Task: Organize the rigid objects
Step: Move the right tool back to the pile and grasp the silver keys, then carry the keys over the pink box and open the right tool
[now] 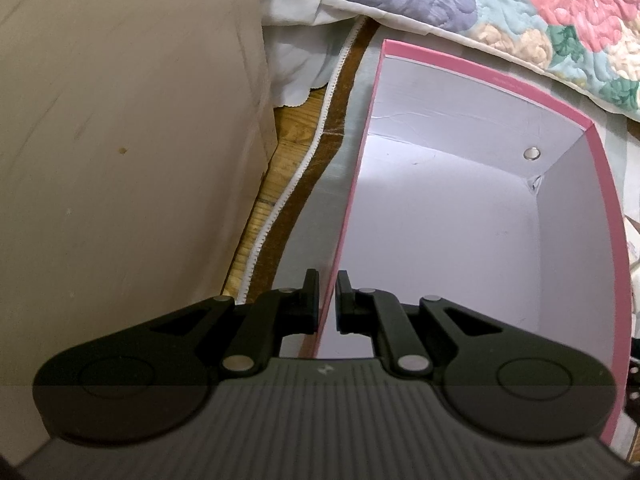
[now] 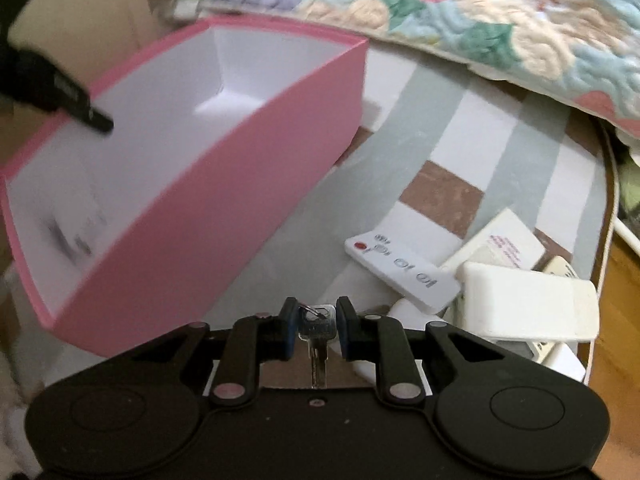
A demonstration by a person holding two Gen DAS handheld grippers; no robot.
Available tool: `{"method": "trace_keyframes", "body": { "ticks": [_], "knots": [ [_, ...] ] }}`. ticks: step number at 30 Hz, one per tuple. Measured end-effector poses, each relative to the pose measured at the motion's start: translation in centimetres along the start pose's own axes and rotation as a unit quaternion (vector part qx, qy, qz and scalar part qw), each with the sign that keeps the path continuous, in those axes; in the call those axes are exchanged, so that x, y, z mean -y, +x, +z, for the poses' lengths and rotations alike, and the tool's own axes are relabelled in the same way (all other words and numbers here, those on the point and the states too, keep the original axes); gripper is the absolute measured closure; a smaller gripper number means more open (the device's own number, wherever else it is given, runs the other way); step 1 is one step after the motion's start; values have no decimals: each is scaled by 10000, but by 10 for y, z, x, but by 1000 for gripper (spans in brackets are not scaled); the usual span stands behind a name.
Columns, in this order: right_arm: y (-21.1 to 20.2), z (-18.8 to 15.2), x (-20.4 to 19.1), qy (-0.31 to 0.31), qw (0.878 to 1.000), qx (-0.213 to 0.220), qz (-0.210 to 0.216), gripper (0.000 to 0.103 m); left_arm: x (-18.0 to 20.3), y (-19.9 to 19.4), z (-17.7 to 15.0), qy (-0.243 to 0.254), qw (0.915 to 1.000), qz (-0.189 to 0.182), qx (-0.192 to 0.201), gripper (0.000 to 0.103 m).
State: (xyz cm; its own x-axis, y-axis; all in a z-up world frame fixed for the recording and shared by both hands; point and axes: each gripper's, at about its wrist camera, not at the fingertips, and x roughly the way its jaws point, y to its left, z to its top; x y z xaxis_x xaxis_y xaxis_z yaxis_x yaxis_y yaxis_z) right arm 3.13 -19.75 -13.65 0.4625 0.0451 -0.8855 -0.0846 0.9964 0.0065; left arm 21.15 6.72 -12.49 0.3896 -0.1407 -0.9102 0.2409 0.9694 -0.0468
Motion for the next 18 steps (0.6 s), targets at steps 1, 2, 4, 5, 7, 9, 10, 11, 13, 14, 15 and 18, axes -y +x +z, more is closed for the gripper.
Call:
{"method": "trace_keyframes", "body": {
  "ticks": [1,2,4,5,7,9,10,11,13,14,15,18],
  "knots": [
    [-4,1,3,115,9999,-1,30,80,0,0,0,-3,10000,0,-1,96],
    [-5,2,5,224,9997,-48,49,80,0,0,0,-11,10000,-4,-2,96],
    [-5,3,9,430,9990,-99,19,80,-1,0,0,-32,10000,-13,-8,96],
    [-6,3,11,466,9988,-118,-32,80,-1,0,0,-42,10000,-17,-11,96],
    [-7,3,11,484,9985,-225,-120,80,-1,0,1,-46,10000,-13,-21,96],
    [-5,2,11,486,9982,-294,-199,80,0,0,1,12,10000,16,-18,96],
    [-6,2,11,487,9982,-283,-186,80,1,0,1,29,10000,30,-12,96],
    [-7,2,12,517,9982,-262,-164,80,1,0,1,31,10000,38,-9,96],
    [-12,4,14,617,9979,-203,-74,80,1,0,1,7,10000,34,-16,96],
    [-16,5,15,670,9976,-152,-24,80,0,0,1,-19,10000,24,-24,96],
    [-20,7,16,715,9974,-107,5,80,0,0,1,-32,10000,12,-37,96],
    [-35,17,17,842,9964,22,66,98,1,3,5,70,9998,39,-180,96]
  ]
}}
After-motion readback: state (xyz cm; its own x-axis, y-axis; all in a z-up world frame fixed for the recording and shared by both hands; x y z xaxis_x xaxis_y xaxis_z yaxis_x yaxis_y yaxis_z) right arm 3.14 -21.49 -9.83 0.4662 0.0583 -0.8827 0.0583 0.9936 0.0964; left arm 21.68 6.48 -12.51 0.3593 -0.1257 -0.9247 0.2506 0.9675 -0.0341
